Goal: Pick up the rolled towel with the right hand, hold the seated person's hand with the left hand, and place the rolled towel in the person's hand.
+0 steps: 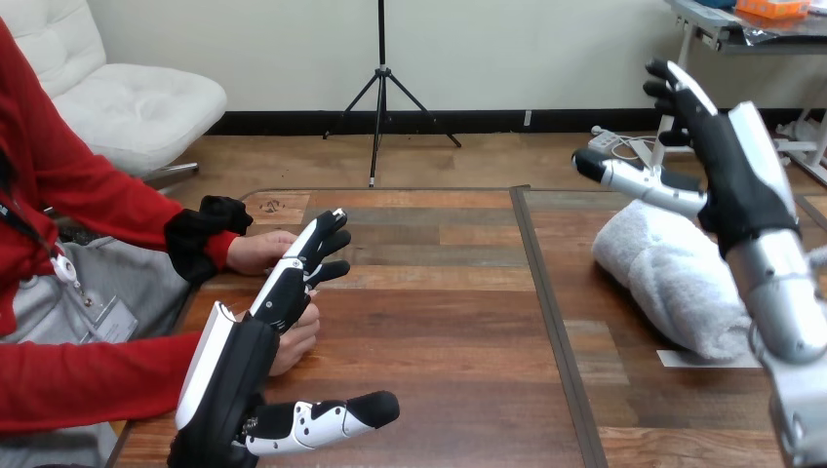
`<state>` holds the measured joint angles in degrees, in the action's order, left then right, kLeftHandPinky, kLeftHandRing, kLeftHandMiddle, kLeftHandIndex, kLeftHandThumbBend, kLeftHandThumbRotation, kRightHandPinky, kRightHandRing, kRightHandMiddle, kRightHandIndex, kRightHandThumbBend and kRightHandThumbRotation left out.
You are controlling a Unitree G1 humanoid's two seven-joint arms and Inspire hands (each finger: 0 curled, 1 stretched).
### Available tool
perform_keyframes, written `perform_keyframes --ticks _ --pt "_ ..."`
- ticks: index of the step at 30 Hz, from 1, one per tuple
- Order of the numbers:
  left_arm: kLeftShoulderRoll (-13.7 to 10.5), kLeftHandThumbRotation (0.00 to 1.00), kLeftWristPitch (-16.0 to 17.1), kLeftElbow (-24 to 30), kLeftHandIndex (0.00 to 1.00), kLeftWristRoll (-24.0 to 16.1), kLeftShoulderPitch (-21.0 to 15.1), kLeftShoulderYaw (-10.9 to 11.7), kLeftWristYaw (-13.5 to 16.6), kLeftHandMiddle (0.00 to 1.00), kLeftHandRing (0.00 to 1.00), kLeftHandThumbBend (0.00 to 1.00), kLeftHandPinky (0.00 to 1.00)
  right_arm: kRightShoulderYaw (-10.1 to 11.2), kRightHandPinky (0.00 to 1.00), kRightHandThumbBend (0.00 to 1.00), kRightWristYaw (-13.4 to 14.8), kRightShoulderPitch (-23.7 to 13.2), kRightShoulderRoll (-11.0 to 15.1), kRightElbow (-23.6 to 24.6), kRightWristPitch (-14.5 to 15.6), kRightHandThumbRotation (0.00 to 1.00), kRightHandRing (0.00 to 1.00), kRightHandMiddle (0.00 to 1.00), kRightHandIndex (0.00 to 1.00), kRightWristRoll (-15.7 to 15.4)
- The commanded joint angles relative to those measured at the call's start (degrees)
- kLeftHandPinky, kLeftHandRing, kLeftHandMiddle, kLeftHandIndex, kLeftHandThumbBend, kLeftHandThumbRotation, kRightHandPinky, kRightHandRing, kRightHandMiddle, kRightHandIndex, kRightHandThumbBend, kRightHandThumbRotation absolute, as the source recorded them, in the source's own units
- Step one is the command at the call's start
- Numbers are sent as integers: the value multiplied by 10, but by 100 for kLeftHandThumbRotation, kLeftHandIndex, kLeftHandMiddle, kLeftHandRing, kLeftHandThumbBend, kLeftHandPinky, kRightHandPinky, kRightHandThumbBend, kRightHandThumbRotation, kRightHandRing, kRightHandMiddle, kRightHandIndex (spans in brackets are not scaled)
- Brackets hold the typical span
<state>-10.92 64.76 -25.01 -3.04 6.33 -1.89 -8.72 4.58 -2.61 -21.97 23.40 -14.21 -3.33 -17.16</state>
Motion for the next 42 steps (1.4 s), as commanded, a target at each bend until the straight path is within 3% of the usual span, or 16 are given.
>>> perform_keyframes --ticks 1,6,15,27,34,42 --pt "1 56 5 14 93 -8 -27 7 7 94 90 100 82 -14 80 100 -13 -68 29 -10 23 57 90 92 96 -18" --pt "1 56 2 19 93 -6 -25 5 4 94 90 100 82 -27 79 100 -23 -88 43 -22 54 59 90 93 97 -41" --pt "-3 55 -4 26 93 -1 -20 1 -1 95 91 100 82 -48 75 100 -31 -142 59 -93 65 57 87 92 96 -60" --pt "-2 54 -4 32 93 -1 -13 3 0 95 91 100 82 -87 70 100 -30 -249 69 -281 72 53 87 91 96 -91" --pt "1 54 3 34 93 -12 -10 10 7 95 91 100 81 -114 69 100 -23 -312 65 -391 91 55 88 91 96 -112" --pt "0 55 8 36 93 -10 -6 8 6 94 90 100 80 -135 67 100 -15 -356 61 -490 83 53 88 92 95 -119"
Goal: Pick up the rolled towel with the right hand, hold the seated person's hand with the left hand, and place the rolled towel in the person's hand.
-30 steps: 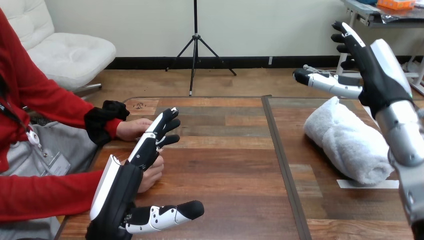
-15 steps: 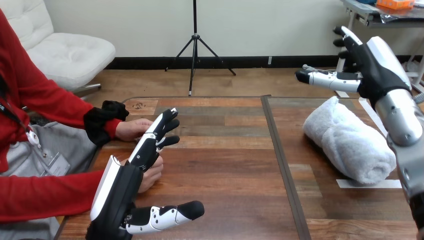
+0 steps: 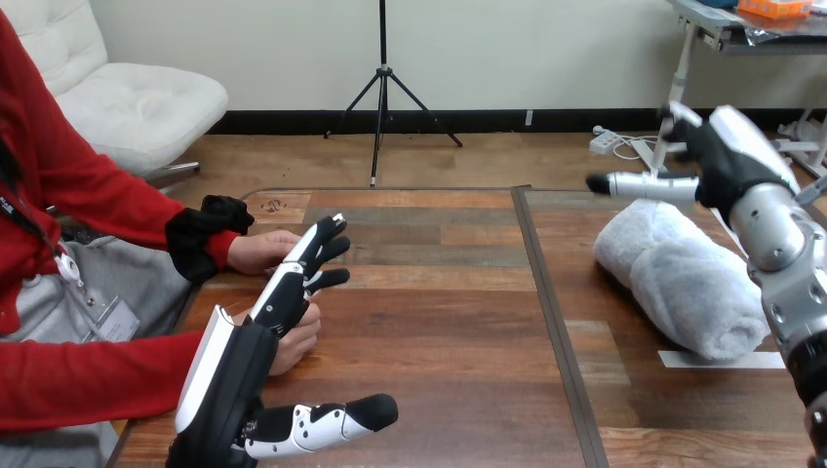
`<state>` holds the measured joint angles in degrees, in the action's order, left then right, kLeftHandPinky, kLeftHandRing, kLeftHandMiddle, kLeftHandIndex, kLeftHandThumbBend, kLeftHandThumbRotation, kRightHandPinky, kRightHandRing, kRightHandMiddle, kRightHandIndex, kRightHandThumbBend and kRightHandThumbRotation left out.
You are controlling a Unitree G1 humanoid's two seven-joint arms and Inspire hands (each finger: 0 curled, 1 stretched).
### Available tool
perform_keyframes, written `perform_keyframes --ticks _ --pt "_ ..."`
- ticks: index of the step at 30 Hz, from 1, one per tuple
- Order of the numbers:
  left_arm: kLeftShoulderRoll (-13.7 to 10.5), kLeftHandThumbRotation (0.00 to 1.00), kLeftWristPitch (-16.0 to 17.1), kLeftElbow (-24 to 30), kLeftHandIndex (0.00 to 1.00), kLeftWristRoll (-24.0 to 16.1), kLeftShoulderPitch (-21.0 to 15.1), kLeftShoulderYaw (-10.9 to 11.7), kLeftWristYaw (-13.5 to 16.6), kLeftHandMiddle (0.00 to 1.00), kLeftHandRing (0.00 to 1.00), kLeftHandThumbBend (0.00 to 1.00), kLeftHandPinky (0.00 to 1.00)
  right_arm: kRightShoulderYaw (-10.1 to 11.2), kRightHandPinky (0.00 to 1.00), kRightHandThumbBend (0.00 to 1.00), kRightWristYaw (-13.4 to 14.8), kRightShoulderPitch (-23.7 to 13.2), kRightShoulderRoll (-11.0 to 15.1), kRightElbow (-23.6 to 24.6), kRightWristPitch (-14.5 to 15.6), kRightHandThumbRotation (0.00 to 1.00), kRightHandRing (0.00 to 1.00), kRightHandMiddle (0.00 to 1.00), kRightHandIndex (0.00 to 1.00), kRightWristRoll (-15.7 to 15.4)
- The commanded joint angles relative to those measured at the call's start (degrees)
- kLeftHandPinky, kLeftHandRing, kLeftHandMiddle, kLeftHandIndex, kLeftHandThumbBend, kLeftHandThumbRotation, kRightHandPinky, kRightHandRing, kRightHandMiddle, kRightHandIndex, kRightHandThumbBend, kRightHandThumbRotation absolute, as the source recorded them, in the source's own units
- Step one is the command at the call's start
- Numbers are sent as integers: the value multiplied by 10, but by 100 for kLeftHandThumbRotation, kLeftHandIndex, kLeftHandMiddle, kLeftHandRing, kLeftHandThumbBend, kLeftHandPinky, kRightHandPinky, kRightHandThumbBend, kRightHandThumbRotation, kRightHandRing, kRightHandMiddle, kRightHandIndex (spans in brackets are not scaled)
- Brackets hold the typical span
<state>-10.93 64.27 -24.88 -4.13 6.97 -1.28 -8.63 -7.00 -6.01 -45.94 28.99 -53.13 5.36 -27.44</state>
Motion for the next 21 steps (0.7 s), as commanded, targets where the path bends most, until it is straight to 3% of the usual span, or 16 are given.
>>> perform_keyframes --ticks 1,10,18,21 --pt "0 55 13 36 93 1 -11 1 4 95 90 100 80 -23 67 100 19 -122 4 -114 0 53 88 92 95 -18" --pt "0 55 14 42 93 -1 -5 2 6 94 90 100 80 -49 64 100 21 -149 -3 -180 14 53 87 91 95 -27" --pt "-1 55 15 48 94 0 0 2 5 95 91 100 81 -66 63 100 25 -154 -8 -211 21 53 87 92 93 -36" --pt "-1 56 19 49 94 -17 1 11 11 95 91 100 81 -70 64 100 27 -154 -10 -220 27 55 88 92 93 -38"
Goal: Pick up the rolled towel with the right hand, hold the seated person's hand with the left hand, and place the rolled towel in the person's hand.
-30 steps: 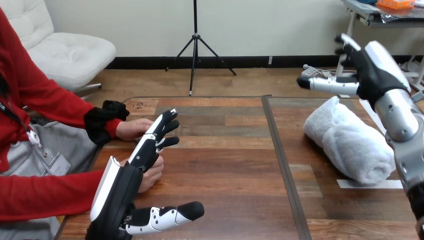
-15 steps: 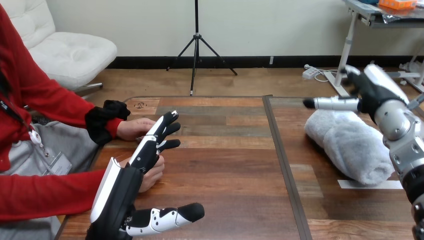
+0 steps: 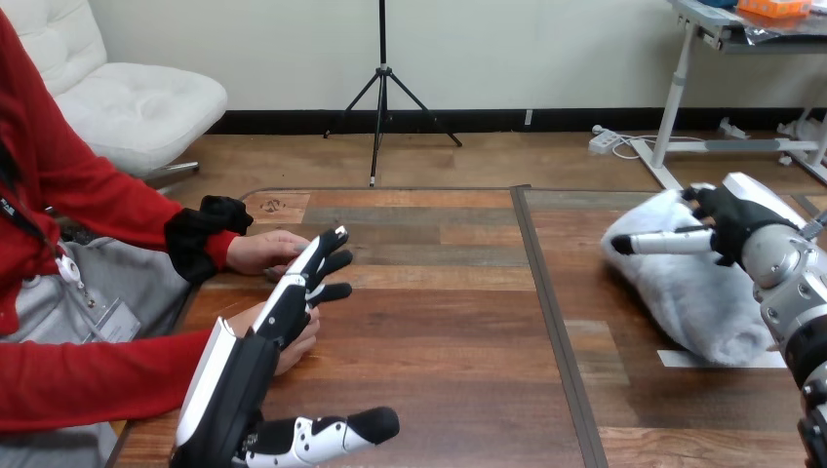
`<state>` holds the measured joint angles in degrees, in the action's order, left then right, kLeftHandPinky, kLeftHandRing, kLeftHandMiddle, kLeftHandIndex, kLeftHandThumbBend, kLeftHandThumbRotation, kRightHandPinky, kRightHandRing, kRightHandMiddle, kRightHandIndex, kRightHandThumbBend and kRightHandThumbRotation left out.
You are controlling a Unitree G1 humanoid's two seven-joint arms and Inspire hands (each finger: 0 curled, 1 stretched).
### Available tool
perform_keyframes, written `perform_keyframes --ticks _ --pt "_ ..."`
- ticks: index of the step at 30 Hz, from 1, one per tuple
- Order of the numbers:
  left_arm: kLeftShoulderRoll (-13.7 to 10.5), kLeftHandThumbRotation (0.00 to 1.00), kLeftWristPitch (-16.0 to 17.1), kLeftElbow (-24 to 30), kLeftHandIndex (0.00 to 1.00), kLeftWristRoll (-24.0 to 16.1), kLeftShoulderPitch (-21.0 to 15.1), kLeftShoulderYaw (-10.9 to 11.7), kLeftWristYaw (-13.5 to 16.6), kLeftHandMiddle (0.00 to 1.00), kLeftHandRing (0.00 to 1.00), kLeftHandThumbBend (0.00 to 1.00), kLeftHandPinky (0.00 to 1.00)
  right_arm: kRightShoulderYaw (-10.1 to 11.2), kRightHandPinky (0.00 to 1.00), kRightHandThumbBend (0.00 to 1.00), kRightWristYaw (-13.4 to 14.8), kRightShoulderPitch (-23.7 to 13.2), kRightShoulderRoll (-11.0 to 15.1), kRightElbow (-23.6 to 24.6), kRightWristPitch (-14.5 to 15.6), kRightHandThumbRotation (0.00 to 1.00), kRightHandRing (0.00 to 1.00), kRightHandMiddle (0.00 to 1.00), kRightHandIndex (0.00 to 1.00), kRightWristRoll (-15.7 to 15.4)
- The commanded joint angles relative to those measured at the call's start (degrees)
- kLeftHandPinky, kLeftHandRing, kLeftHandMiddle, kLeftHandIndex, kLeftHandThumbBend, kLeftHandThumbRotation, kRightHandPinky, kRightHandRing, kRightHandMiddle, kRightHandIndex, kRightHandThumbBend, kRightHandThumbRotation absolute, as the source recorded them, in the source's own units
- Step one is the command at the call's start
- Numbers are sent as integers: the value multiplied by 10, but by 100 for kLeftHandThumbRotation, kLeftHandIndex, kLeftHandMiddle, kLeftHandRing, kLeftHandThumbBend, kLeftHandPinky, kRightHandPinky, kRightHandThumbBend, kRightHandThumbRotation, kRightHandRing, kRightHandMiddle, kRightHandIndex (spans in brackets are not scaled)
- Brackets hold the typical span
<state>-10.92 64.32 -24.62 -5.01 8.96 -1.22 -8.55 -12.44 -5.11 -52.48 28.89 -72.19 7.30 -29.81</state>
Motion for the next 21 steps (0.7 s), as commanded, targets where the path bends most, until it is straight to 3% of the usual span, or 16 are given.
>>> perform_keyframes --ticks 1,21 --pt "-1 57 19 47 94 -10 -19 11 11 95 91 100 81 -17 64 100 18 -87 -9 -32 9 55 88 92 93 -14" --pt "-3 59 20 72 94 -9 1 10 12 94 90 100 81 -45 63 100 21 -68 -11 -60 28 56 87 88 93 -29"
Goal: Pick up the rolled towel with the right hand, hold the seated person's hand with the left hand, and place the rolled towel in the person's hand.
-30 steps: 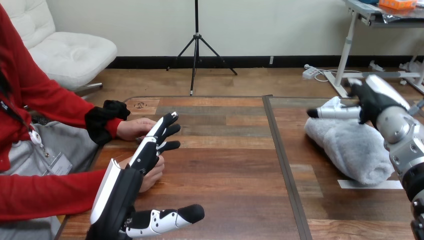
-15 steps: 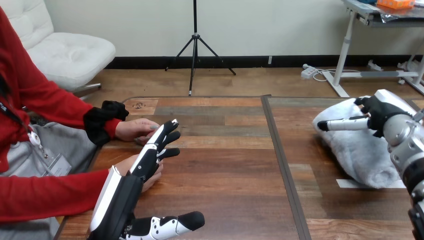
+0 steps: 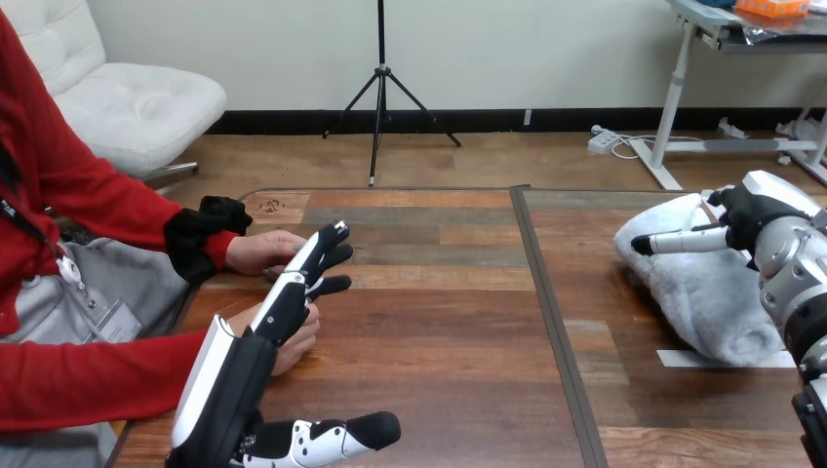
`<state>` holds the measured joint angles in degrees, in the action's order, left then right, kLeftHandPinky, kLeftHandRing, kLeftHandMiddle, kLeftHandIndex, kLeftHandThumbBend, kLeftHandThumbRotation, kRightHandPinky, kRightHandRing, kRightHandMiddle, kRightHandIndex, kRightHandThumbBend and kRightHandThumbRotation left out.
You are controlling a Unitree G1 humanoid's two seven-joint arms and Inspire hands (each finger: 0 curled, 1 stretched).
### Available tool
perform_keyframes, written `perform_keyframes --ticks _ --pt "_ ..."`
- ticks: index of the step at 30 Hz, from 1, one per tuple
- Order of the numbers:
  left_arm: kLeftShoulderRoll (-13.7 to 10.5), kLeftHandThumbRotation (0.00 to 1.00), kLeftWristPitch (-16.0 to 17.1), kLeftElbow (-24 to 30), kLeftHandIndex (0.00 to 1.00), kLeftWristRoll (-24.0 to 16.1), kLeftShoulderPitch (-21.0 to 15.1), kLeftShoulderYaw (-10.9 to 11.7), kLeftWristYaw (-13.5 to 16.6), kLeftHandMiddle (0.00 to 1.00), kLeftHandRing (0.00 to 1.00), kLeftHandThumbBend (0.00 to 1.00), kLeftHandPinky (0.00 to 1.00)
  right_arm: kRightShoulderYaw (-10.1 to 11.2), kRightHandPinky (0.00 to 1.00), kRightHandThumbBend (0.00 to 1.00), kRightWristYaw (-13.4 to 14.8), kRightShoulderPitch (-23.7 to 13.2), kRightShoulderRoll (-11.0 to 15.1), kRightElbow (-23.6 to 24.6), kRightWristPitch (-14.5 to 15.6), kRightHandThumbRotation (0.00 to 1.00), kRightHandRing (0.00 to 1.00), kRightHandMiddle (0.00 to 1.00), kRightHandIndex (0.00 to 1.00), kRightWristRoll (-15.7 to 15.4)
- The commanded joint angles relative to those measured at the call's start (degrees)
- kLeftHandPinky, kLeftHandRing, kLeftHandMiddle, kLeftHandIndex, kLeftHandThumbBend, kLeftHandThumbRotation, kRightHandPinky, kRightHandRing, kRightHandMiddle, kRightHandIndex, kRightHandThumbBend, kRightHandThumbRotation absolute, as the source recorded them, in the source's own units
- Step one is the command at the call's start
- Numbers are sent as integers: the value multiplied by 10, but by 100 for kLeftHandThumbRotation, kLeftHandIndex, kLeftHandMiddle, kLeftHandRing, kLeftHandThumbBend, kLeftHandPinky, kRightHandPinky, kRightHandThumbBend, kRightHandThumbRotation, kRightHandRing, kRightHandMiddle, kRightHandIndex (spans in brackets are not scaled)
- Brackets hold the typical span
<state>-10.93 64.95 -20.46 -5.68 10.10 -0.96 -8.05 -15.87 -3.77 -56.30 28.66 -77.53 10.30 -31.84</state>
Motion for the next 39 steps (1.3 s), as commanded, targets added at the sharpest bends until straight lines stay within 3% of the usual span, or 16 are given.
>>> perform_keyframes --ticks 1,11,14,20,26,39 --pt "-3 59 14 32 94 -1 -8 7 7 94 90 100 81 -14 63 100 8 -29 -8 -7 -2 57 87 88 93 -12" --pt "-4 58 6 48 93 11 7 2 4 93 90 100 80 -22 64 100 11 -15 -9 -11 -2 58 85 86 89 -11" --pt "-5 57 8 48 93 19 9 -1 2 93 90 100 80 -34 65 100 6 -11 -9 -12 -6 61 84 85 87 -21" --pt "-5 57 7 58 93 14 13 2 3 94 90 100 80 -32 68 100 7 -3 -13 -13 -4 62 86 86 88 -17" --pt "-11 57 8 64 93 26 14 -5 -3 94 90 100 82 -67 73 100 -3 3 -13 -14 -18 67 88 89 89 -48" --pt "-15 57 -1 85 92 51 21 -13 -17 94 90 100 82 -61 78 100 -7 13 -30 -18 7 69 90 88 87 -40"
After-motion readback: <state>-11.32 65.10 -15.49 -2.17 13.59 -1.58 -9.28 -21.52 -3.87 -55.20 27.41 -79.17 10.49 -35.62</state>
